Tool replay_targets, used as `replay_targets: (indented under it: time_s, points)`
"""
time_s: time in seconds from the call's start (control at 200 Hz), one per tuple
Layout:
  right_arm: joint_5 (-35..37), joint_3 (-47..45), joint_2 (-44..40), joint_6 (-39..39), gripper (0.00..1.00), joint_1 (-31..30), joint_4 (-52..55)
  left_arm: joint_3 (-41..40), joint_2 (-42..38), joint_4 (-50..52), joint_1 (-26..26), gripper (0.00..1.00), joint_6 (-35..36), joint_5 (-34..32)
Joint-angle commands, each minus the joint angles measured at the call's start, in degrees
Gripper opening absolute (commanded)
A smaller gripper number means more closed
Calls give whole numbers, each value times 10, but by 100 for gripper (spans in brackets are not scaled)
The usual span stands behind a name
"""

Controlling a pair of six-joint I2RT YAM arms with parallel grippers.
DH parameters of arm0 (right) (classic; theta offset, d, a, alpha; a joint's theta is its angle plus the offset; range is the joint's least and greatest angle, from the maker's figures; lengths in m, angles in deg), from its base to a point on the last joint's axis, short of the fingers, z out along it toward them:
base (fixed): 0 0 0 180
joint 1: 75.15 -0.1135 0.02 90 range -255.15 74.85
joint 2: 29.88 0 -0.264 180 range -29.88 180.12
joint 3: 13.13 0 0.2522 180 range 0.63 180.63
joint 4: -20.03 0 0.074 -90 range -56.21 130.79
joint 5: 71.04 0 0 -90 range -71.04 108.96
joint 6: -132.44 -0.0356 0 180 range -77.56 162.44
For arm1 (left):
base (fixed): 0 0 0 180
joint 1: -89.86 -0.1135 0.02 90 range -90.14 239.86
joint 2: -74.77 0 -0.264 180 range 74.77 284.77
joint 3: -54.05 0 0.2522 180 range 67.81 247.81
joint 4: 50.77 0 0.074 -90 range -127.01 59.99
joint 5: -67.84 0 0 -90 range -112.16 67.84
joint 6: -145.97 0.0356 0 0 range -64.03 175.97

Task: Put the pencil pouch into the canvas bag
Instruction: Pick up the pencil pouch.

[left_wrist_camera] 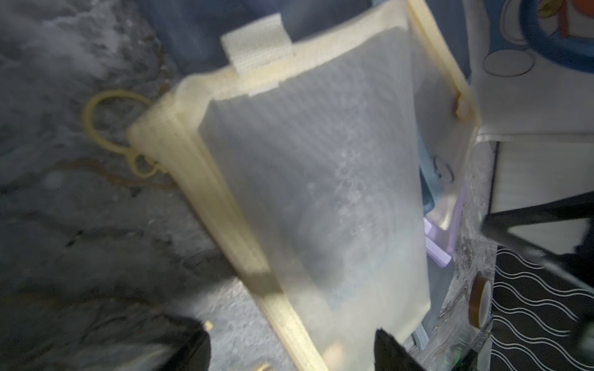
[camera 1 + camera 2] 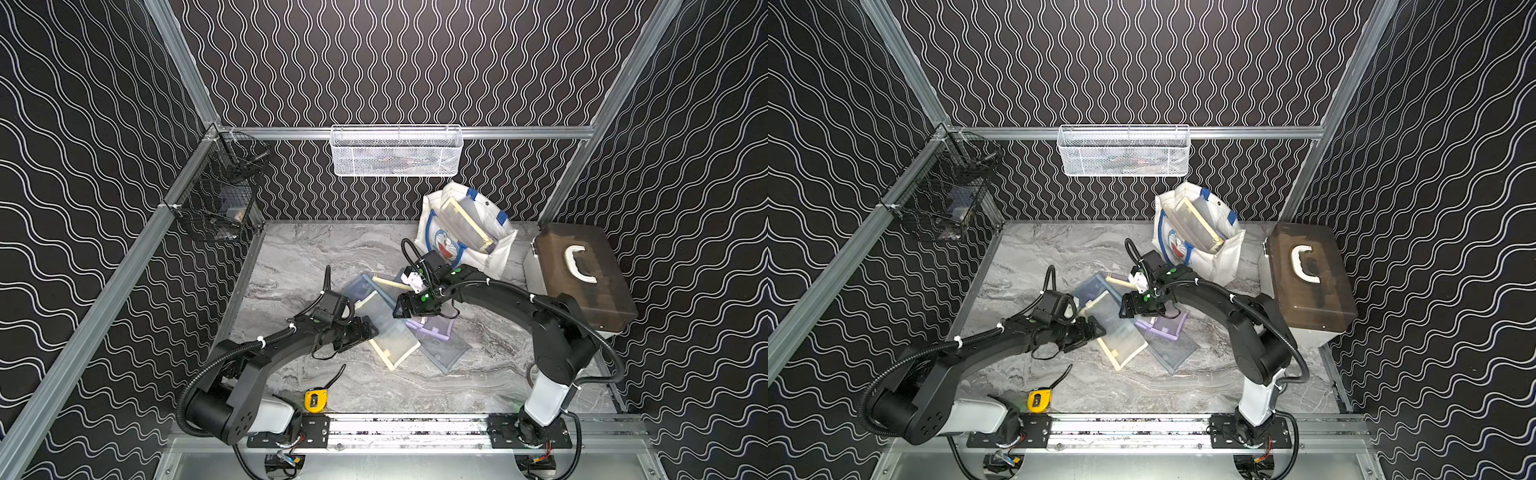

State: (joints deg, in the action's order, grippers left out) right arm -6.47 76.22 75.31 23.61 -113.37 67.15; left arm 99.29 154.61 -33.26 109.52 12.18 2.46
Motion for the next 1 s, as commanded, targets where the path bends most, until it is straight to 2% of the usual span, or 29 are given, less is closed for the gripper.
replay_targets:
  time_s: [0.0,0.18,0.345,0.535,0.706,0.916,0.996]
  points:
    - [-48,5,24,8,78,-2,1,-26,15,-61,0,82,-47,-19]
    - [-58,27,58,53,76,0,51,-33,41,-124,36,74,-86,-44]
    - [-73,23,56,65,67,-1,66,-39,52,-154,69,66,-119,-73]
    - [-70,-6,11,52,34,-1,53,-28,33,-140,97,55,-119,-82]
    - [-61,-10,-14,54,27,-1,61,-17,25,-146,126,49,-125,-94]
    - [-51,-6,-31,62,9,-1,75,-3,15,-155,146,47,-124,-97]
    - [-40,-4,-33,63,8,-1,87,3,8,-154,148,46,-121,-94]
